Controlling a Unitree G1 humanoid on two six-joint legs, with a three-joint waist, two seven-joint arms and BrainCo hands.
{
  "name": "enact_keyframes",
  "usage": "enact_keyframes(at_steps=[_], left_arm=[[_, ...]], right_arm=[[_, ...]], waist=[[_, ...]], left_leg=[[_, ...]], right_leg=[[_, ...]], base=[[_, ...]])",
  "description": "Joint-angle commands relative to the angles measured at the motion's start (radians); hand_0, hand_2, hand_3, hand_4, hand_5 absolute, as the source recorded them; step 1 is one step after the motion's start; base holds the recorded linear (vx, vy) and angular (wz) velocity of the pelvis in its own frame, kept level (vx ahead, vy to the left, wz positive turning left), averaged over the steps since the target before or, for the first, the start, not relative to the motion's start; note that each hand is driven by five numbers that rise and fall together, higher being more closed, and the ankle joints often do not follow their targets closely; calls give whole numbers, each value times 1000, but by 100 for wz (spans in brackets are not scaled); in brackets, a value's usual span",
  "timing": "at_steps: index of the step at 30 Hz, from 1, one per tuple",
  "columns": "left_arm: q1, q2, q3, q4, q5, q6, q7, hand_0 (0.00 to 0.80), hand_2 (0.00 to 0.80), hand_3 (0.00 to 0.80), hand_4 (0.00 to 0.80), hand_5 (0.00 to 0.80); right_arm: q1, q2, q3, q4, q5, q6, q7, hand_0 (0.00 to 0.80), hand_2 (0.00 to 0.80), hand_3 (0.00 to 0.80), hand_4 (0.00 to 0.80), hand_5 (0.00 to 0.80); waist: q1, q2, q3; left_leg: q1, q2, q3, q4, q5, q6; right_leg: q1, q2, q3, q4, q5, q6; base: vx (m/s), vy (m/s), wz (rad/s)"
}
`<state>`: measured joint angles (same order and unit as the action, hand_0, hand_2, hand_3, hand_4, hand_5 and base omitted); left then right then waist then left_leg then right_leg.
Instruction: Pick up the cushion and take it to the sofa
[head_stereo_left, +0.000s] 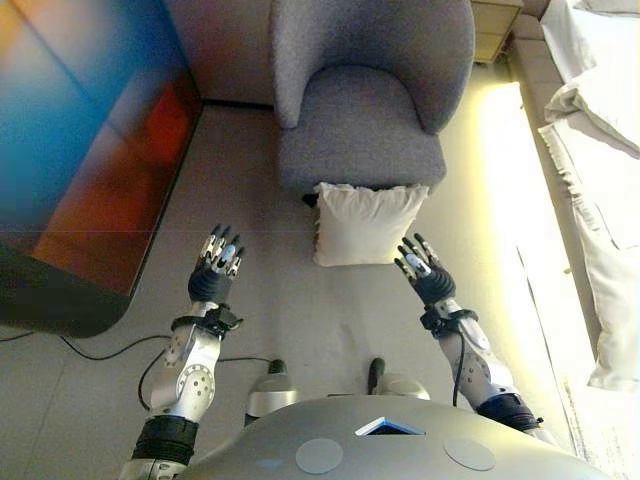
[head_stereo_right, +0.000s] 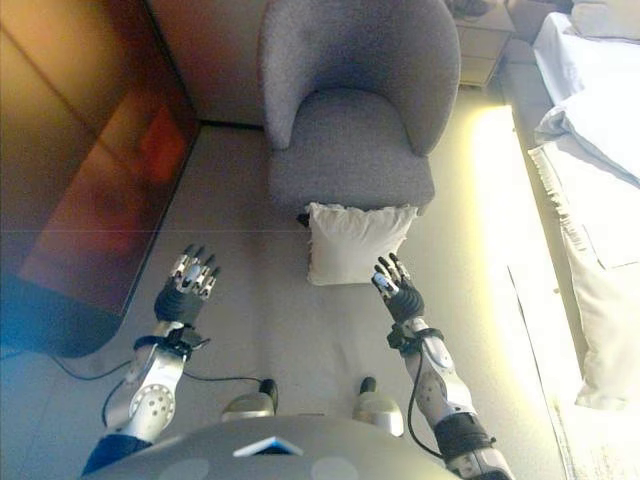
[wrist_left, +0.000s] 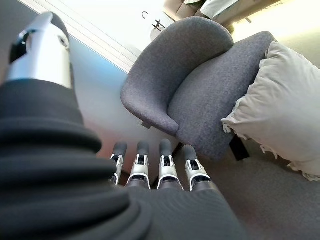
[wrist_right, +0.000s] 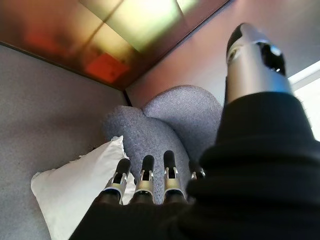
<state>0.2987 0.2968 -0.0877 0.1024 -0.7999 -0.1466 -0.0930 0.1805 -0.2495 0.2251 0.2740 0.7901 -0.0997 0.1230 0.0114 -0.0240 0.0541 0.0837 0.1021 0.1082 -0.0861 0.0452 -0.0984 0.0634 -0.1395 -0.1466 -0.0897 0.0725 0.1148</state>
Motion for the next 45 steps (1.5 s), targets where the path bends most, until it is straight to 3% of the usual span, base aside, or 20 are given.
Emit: enact_keyframes(at_steps=[1,5,9,13,17,19,22,25,27,30,31,34,40,43,45], left_arm=[[-48,32,26,-74,-34,-39,-32,0,0,0,0,0],[-65,29,15,-68,-41,-57,10,0,0,0,0,0],[-51,21,22,-63,-51,-50,33,0,0,0,0,0],[-32,17,42,-71,-52,-37,12,0,0,0,0,0],[-39,17,47,-74,-39,-25,6,0,0,0,0,0],[-42,27,38,-68,-38,-38,14,0,0,0,0,0],[-63,40,27,-33,-29,-51,14,0,0,0,0,0],[-74,60,22,-21,-31,-37,-2,0,0,0,0,0],[-63,69,27,-45,-35,-17,0,0,0,0,0,0],[-47,81,34,-68,-54,-4,6,0,0,0,0,0],[-46,85,31,-73,-62,-6,7,0,0,0,0,0],[-34,89,26,-66,-69,-18,-10,0,0,0,0,0],[11,76,29,-62,-60,-10,-40,0,0,0,0,0],[19,50,24,-69,-51,-1,-22,0,0,0,0,0],[31,39,30,-84,-37,6,3,0,0,0,0,0]], right_arm=[[-44,-8,-13,-92,46,1,27,0,0,0,0,0],[-38,-12,-5,-93,42,38,45,0,0,0,0,0],[-39,-32,-3,-97,65,56,55,0,0,0,0,0],[-15,-40,-17,-120,80,56,71,0,0,0,0,0],[2,-15,-35,-124,85,59,59,0,0,0,0,0],[-4,4,-30,-116,67,43,54,0,0,0,0,0],[-15,26,-4,-110,74,1,23,0,0,0,0,0],[0,39,8,-98,92,-25,7,0,0,0,0,0],[10,37,11,-104,92,-19,9,0,0,0,0,0],[13,29,3,-110,96,-10,12,0,0,0,0,0],[4,22,1,-112,100,-7,10,0,0,0,0,0],[-23,-3,-11,-93,125,3,19,0,0,0,0,0],[-6,6,-30,-73,121,22,26,0,0,0,0,0],[-5,9,-28,-60,98,35,15,0,0,0,0,0],[-1,0,-12,-86,86,52,-1,0,0,0,0,0]], waist=[[-18,-15,6],[-32,-20,14],[-24,-30,44],[-15,-22,46],[-31,-2,31],[-31,-1,33],[-35,19,53],[-36,40,81],[-36,29,85],[-43,-5,87],[-55,-29,87],[-81,-40,92],[-98,-48,84],[-111,-37,54],[-122,-28,31]], left_leg=[[-35,34,48,86,-18,24],[-59,47,9,166,-32,15],[-131,32,-44,342,22,9],[-120,-23,-57,257,-20,33],[-76,-37,-53,172,-63,53],[-81,-61,-54,175,-78,80],[-91,-96,-59,198,-97,123],[-82,-99,-64,228,-115,132],[-60,-107,-65,229,-133,126],[-34,-132,-67,230,-169,113],[-18,-153,-77,232,-200,109],[17,-164,-104,252,-274,113],[120,-150,-135,277,-355,129],[157,-110,-141,299,-311,106],[183,-57,-131,328,-228,72]], right_leg=[[-19,19,7,60,-14,-6],[-40,32,37,116,-42,-25],[-37,36,46,120,-33,-50],[-45,17,58,138,-39,-30],[-73,-13,68,206,-67,-2],[-98,-39,64,281,-58,13],[-201,-80,74,524,37,10],[-287,-102,89,699,96,3],[-290,-119,83,648,117,10],[-278,-136,63,445,133,27],[-294,-139,57,290,143,41],[-317,-110,63,34,204,75],[-382,-90,18,46,245,66],[-372,-65,36,97,219,61],[-374,-43,63,184,191,48]], base=[[50,-57,-2],[22,-73,-2],[7,-10,-13],[43,120,-35],[41,180,-27],[30,148,2],[23,214,20],[103,199,21],[255,33,16],[314,-109,7],[376,-154,-6],[461,-111,-9],[512,-96,37],[519,-130,38],[471,-149,-1]])
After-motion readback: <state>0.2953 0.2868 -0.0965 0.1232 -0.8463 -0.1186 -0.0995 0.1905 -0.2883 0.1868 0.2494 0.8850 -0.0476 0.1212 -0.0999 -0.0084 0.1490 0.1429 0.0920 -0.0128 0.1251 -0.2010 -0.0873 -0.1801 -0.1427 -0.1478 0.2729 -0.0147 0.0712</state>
